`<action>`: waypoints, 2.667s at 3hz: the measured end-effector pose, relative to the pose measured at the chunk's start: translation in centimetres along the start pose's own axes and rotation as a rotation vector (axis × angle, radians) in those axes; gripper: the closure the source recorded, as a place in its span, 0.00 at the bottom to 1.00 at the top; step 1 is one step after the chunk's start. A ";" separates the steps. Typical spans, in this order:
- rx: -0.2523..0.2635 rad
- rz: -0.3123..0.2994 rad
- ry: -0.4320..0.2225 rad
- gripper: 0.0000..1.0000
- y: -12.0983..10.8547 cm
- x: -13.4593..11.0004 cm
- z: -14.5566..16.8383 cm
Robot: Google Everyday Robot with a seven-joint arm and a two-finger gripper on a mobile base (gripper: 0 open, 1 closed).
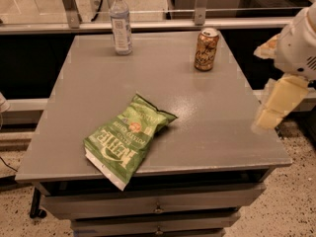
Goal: Move green jalapeno chip bag near blue plastic bottle
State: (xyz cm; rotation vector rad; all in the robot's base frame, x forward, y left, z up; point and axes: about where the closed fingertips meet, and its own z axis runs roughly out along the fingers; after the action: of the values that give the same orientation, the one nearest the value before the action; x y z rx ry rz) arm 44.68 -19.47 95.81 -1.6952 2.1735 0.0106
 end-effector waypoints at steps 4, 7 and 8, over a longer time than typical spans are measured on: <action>-0.238 -0.020 -0.466 0.00 4.6 -12.1 14.4; -0.251 -0.006 -0.547 0.64 5.2 -15.2 16.9; -0.208 0.012 -0.554 0.87 3.3 -15.1 16.0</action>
Offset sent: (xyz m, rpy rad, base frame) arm 0.0188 0.1301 -0.1152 0.4914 0.0985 0.1645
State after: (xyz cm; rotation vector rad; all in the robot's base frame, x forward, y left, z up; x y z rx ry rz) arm 49.20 -0.68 84.81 -1.5447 1.8063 0.6502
